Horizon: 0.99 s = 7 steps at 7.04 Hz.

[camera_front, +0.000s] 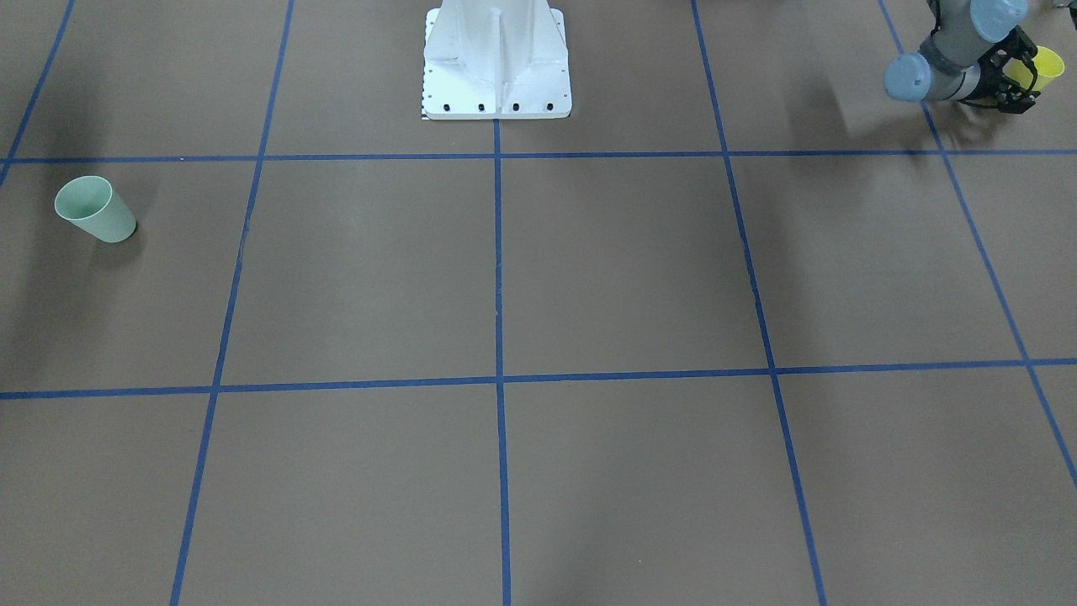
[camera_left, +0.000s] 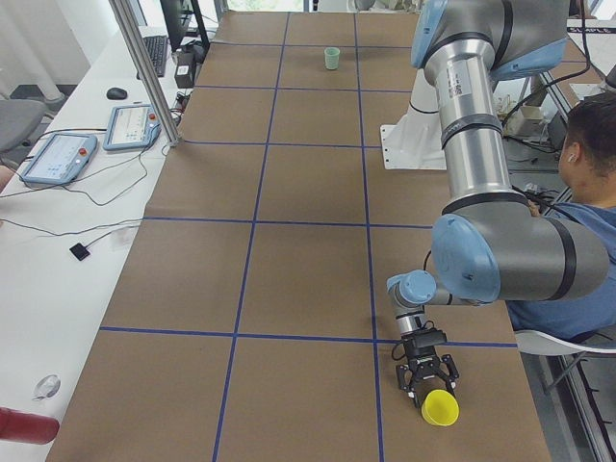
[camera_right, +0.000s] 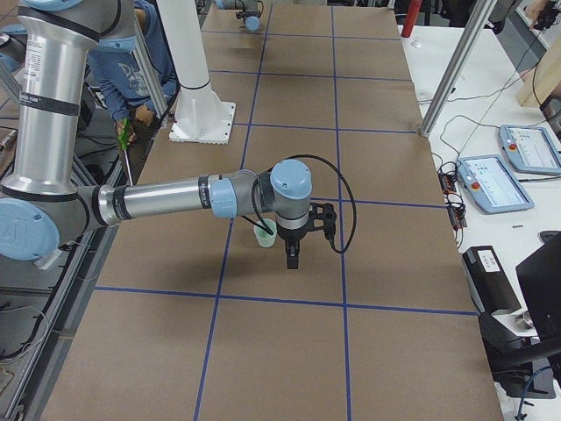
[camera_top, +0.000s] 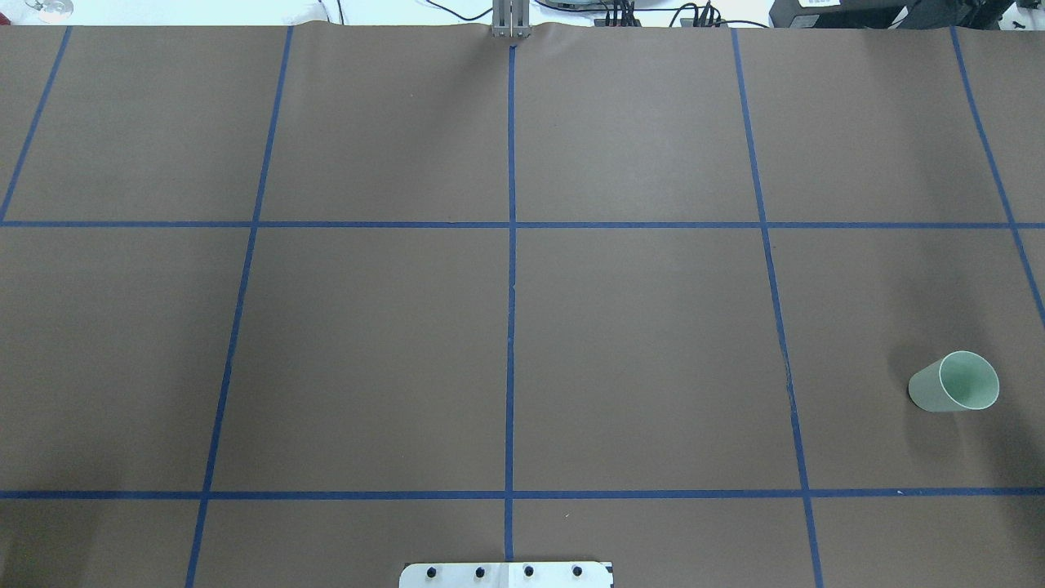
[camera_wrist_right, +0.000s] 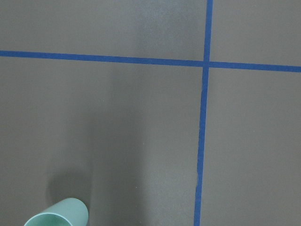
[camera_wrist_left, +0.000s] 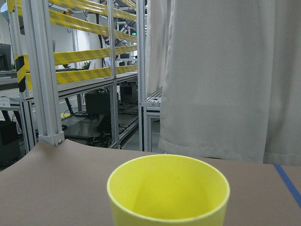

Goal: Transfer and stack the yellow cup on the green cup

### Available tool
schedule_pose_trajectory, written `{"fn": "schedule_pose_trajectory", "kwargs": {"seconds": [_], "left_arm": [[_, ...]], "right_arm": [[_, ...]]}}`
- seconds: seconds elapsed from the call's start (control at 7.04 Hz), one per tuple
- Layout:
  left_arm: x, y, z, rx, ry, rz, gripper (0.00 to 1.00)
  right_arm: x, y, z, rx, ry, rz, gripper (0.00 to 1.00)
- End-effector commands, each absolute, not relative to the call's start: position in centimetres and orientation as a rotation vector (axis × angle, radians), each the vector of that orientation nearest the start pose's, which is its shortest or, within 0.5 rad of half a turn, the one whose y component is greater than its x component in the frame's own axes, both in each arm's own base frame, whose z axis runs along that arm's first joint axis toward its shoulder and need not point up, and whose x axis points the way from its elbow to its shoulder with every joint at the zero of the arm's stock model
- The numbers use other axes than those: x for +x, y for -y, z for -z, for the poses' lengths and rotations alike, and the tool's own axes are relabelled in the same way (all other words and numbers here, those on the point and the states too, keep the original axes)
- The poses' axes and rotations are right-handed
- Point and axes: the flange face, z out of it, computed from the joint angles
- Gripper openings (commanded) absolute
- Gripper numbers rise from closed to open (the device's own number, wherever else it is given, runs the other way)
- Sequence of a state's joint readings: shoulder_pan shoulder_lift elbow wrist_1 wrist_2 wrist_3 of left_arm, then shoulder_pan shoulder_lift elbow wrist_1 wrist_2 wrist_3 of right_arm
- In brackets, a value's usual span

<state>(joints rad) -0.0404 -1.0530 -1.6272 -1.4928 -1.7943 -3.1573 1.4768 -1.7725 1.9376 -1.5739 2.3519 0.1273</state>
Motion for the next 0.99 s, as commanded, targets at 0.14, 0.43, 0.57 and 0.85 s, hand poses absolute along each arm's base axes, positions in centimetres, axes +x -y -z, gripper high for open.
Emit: {"fn": "schedule_pose_trajectory", "kwargs": {"seconds": [0.14, 0.43, 0.57, 0.85], "left_arm": [[16.9, 10.8, -85.8, 0.234, 0.613, 1.642, 0.99], [17.5, 10.1, -85.7, 0.23, 0.595, 1.63, 0.87], [17.4, 10.0, -86.0, 0.239, 0.597, 1.627, 0.61], [13.5, 10.0, -86.8, 0.259, 0.615, 1.607, 0.23]], "right_arm": [[2.5, 41.4, -56.0, 0.08, 0.794, 0.036, 1.0], [2.5, 41.4, -55.9, 0.081, 0.794, 0.036, 1.0], [2.5, 41.4, -55.8, 0.084, 0.794, 0.037, 1.0], [2.4, 41.3, -55.8, 0.082, 0.797, 0.037, 1.0]]}}
